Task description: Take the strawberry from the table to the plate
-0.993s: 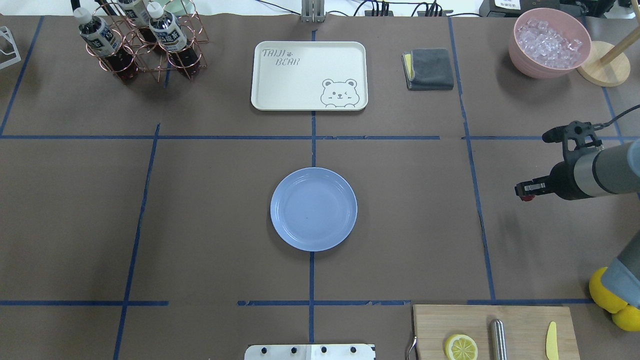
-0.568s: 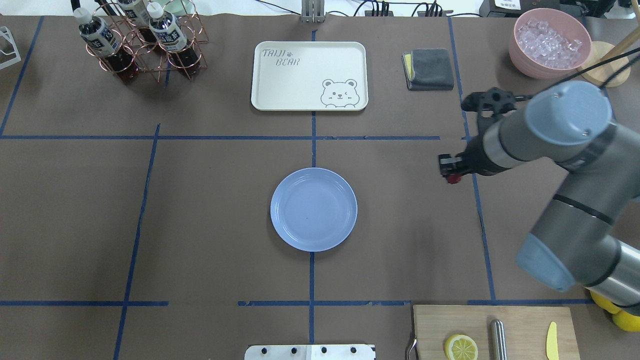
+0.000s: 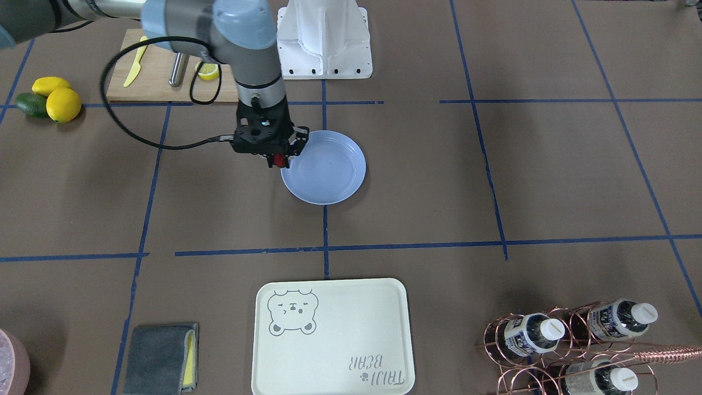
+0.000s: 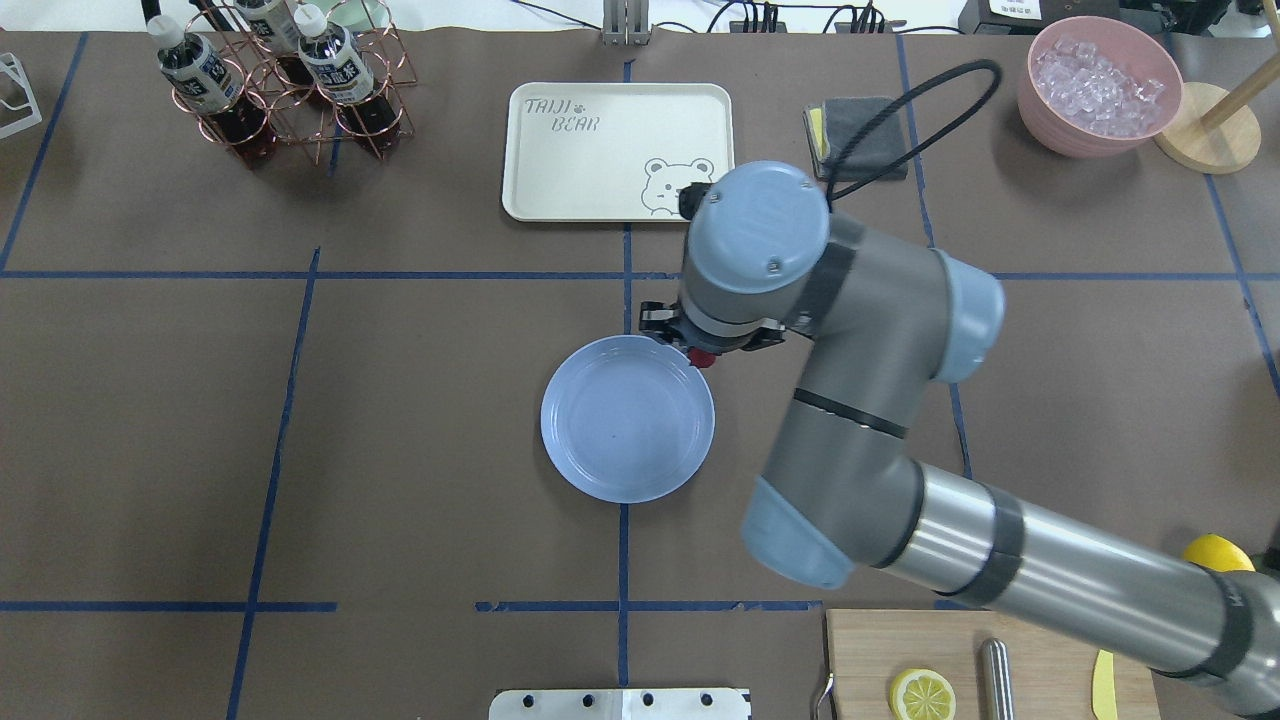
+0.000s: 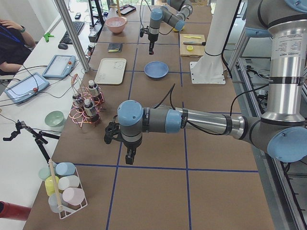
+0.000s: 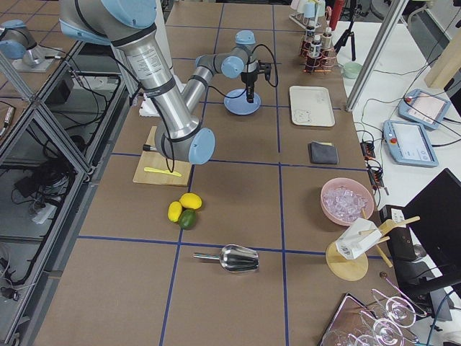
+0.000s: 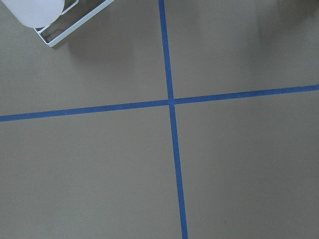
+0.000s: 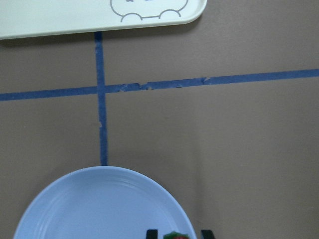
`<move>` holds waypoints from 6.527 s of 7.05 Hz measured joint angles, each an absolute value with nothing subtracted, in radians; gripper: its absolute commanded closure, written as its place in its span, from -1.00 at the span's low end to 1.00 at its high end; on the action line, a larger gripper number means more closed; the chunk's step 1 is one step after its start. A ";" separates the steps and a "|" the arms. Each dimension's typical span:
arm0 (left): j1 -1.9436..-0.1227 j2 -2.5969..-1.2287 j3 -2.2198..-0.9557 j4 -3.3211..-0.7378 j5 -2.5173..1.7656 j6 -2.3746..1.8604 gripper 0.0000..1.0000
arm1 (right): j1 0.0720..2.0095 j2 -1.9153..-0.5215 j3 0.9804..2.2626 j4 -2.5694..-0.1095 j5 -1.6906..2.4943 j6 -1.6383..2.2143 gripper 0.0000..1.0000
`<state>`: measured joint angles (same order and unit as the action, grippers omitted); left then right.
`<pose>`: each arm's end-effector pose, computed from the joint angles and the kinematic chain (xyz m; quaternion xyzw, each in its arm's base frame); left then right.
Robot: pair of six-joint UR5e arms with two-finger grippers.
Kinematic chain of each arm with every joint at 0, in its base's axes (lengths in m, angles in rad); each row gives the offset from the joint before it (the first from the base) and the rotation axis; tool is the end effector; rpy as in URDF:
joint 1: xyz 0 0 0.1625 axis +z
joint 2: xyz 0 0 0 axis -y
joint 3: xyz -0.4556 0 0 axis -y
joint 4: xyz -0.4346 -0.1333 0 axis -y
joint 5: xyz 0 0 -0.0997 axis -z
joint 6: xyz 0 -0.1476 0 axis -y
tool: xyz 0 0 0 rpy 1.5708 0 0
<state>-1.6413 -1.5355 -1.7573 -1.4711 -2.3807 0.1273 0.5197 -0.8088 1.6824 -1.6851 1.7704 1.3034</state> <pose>-0.0629 -0.5152 0.6489 0.0624 0.3896 0.0362 0.9182 -0.6127 -0.4705 0.1952 0.0559 -0.3760 0.0796 0.9215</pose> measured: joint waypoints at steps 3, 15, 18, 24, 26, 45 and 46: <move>-1.641 -1.537 -1.763 -1.472 -2.382 0.127 -1.00 | 0.455 -0.669 1.395 -1.535 1.700 1.384 1.00; -1.639 -1.543 -1.763 -1.494 -2.384 0.127 -1.00 | 0.391 -0.724 1.428 -1.573 1.672 1.405 -1.00; -1.638 -1.543 -1.762 -1.502 -2.385 0.128 -1.00 | 0.415 -0.736 1.528 -1.605 1.678 1.380 -1.00; -1.637 -1.538 -1.760 -1.524 -2.382 0.140 -1.00 | 1.056 -1.044 1.756 -1.749 2.108 0.555 -1.00; -1.637 -1.532 -1.759 -1.530 -2.382 0.172 -1.00 | 1.274 -1.225 1.752 -1.748 2.184 0.267 -1.00; -1.637 -1.525 -1.758 -1.530 -2.384 0.179 -1.00 | 1.623 -1.689 1.752 -1.730 2.302 -0.095 -1.00; -1.636 -1.525 -1.758 -1.530 -2.384 0.179 -1.00 | 1.623 -1.693 1.752 -1.730 2.302 -0.095 -1.00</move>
